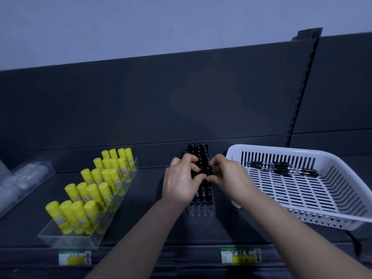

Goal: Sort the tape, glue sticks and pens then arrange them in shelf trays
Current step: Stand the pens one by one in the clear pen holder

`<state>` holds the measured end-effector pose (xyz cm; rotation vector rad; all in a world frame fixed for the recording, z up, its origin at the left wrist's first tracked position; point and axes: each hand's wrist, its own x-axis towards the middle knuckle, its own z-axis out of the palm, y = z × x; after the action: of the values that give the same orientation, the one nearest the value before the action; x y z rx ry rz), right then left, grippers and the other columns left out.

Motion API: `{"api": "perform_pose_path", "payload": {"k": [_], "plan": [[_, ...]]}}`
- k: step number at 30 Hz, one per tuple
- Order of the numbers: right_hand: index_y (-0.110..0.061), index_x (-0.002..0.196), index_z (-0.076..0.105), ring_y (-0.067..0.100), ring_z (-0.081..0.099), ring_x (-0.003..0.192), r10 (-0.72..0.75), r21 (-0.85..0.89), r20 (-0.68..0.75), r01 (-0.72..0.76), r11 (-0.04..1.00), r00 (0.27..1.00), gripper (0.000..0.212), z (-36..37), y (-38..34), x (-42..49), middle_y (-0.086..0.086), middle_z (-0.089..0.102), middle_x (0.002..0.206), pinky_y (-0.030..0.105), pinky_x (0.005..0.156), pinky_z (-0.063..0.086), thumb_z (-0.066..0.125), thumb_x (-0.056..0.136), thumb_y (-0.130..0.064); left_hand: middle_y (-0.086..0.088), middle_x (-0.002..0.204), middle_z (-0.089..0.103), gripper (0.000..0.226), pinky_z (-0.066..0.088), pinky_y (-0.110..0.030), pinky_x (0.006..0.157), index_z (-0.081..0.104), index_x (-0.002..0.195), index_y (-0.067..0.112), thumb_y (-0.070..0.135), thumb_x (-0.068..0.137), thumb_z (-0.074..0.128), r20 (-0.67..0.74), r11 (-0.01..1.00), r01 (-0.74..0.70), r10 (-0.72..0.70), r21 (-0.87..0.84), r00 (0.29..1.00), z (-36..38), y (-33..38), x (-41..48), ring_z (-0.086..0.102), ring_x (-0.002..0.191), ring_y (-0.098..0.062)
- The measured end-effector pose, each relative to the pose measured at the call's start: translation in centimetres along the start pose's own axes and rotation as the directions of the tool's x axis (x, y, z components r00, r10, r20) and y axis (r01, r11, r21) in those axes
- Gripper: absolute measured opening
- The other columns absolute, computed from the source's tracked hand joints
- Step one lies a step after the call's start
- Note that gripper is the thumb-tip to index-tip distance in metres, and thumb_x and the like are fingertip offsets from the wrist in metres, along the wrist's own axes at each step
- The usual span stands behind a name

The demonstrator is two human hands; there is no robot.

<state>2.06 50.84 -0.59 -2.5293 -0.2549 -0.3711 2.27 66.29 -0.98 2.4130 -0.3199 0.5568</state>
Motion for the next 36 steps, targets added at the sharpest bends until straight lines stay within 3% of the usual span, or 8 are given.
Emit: {"api": "perform_pose_path", "payload": {"k": [3,6,12,17,21,26,32,36], "plan": [[-0.024,0.098,0.054,0.016,0.063,0.084,0.007,-0.023,0.008,-0.007,1.0,1.0,0.029,-0.6,0.4,-0.2,-0.008,0.069,0.088,0.033,0.076,0.05,0.074,0.078,-0.029,0.02,0.093,0.063,0.037,0.037,-0.017,0.081,0.055,0.112,0.028,0.032,0.08,0.073,-0.056,0.999,-0.012,0.009,-0.05,0.998,-0.9,-0.1,0.1,0.044,0.1,0.0],[-0.028,0.095,0.06,0.02,0.064,0.092,0.0,-0.167,-0.017,-0.003,0.986,1.0,0.011,-1.7,1.3,-0.4,-0.007,0.07,0.092,0.033,0.076,0.05,0.063,0.085,-0.023,0.018,0.09,0.063,0.024,0.038,-0.015,0.081,0.062,0.104,0.026,0.025,0.082,0.071,-0.097,0.997,-0.07,0.066,-0.03,0.993,-1.6,0.3,0.7,0.048,0.101,-0.004],[-0.032,0.109,0.063,0.021,0.062,0.102,0.033,-0.429,0.022,-0.02,0.903,0.999,0.024,-4.2,5.3,-1.0,-0.006,0.067,0.109,0.028,0.073,0.043,0.054,0.09,-0.02,0.012,0.1,0.066,0.015,0.046,-0.034,0.088,0.068,0.102,0.024,0.02,0.089,0.062,0.026,0.968,-0.181,0.179,0.176,0.983,0.5,3.6,2.7,0.047,0.105,-0.013],[-0.032,0.109,0.063,0.019,0.061,0.106,0.117,-0.448,0.02,-0.095,0.889,0.993,0.022,-7.3,10.7,-1.8,-0.006,0.066,0.111,0.028,0.076,0.043,0.055,0.091,-0.022,0.009,0.104,0.065,0.02,0.043,-0.031,0.087,0.066,0.109,0.024,0.02,0.092,0.055,0.085,0.937,-0.262,0.249,0.231,0.965,5.1,8.5,5.2,0.045,0.106,-0.014],[-0.032,0.109,0.063,0.018,0.062,0.101,0.206,-0.485,-0.001,-0.181,0.856,0.978,0.025,-10.3,16.3,-2.5,-0.006,0.067,0.108,0.027,0.071,0.044,0.056,0.089,-0.018,0.005,0.107,0.065,0.023,0.044,-0.031,0.086,0.065,0.111,0.024,0.018,0.092,0.054,0.262,0.93,-0.289,0.227,0.226,0.938,10.8,12.0,7.1,0.046,0.11,-0.017],[-0.035,0.109,0.063,0.019,0.062,0.098,0.319,-0.468,-0.005,-0.284,0.837,0.948,0.031,-13.6,22.6,-3.4,-0.008,0.067,0.107,0.026,0.066,0.041,0.053,0.089,-0.014,-0.003,0.104,0.068,0.026,0.051,-0.036,0.084,0.067,0.11,0.022,0.013,0.088,0.056,0.546,0.924,-0.304,0.136,0.23,0.827,18.7,14.5,8.5,0.056,0.104,-0.022],[-0.033,0.104,0.064,0.023,0.061,0.095,0.326,-0.424,-0.016,-0.302,0.854,0.945,0.032,-14.9,25.9,-3.4,-0.005,0.067,0.101,0.028,0.07,0.042,0.048,0.086,-0.012,-0.004,0.107,0.065,0.035,0.05,-0.036,0.075,0.064,0.115,0.017,-0.002,0.088,0.05,0.635,0.864,-0.396,0.122,0.31,0.763,24.4,16.5,9.7,0.054,0.106,-0.023],[-0.029,0.103,0.065,0.025,0.061,0.096,0.315,-0.396,0.004,-0.288,0.872,0.949,0.029,-15.5,26.1,-2.7,-0.002,0.067,0.102,0.03,0.074,0.046,0.049,0.085,-0.012,-0.005,0.101,0.063,0.018,0.053,-0.039,0.079,0.064,0.1,0.013,0.005,0.088,0.053,0.717,0.812,-0.437,0.032,0.388,0.696,25.6,16.5,10.5,0.053,0.096,-0.021]]}}
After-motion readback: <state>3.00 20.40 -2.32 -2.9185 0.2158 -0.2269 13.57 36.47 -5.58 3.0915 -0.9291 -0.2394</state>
